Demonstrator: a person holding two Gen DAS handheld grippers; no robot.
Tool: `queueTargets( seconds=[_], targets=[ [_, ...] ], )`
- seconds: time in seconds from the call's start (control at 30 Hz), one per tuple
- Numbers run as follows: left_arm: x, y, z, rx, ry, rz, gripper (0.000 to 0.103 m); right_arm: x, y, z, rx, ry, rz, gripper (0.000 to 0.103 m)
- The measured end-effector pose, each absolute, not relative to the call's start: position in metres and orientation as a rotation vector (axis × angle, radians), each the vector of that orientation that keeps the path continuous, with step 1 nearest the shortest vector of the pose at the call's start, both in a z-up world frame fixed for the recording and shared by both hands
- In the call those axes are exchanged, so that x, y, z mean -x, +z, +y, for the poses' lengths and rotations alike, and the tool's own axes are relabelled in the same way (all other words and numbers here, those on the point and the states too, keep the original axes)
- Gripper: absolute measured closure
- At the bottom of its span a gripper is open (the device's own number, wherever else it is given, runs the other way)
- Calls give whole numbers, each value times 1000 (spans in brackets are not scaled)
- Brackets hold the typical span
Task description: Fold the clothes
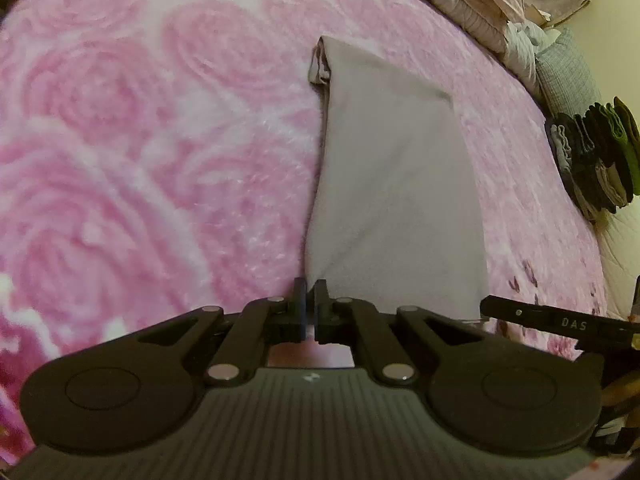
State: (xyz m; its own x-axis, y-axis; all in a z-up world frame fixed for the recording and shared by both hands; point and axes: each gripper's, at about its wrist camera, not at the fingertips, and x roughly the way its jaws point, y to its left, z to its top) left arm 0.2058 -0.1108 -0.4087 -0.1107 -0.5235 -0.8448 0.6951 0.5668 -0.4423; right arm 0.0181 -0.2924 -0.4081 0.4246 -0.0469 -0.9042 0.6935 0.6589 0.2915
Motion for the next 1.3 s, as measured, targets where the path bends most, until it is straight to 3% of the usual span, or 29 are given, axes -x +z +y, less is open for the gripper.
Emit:
queueTargets(
  seconds=[0.1, 0.2, 0.33, 0.47, 0.5, 0.53, 0.57, 0.6, 1.0, 1.07, 1.17, 1.3],
  targets=[
    [-206, -403, -105, -159, -1025, 1344, 93, -11, -405, -301, -768, -520, 1003, 60],
    [-214, -396, -94, -73, -991, 1373, 70, -6, -406, -312, -876, -500, 923, 60],
    [-220, -405, -92, 51, -957, 1471, 67, -12, -416, -321, -988, -443, 881, 60],
    [-215, -418, -98, 93, -928, 1488, 74, -22, -432, -324, -1017, -405, 872, 61],
    [-216, -420, -98, 117, -910, 1493, 90, -24, -432, -323, -1010, -386, 867, 62],
    [-216, -423, -99, 138, -903, 1506, 101, -29, -432, -323, -983, -365, 883, 68],
    [-217, -426, -98, 159, -903, 1524, 101, -35, -433, -321, -953, -346, 912, 100],
    [-218, -424, -99, 157, -906, 1518, 101, -38, -434, -320, -938, -333, 932, 102],
    [-251, -414, -73, 50, -886, 1458, 100, -30, -438, -259, -1113, -387, 1001, 101],
    [-251, -414, -75, 21, -876, 1466, 95, -39, -430, -264, -1074, -370, 1072, 92],
    [-248, -405, -72, -28, -879, 1455, 87, -44, -415, -277, -978, -336, 1138, 67],
    [-240, -400, -52, 25, -766, 1479, 85, -43, -397, -320, -869, -330, 1141, 65]
  ],
)
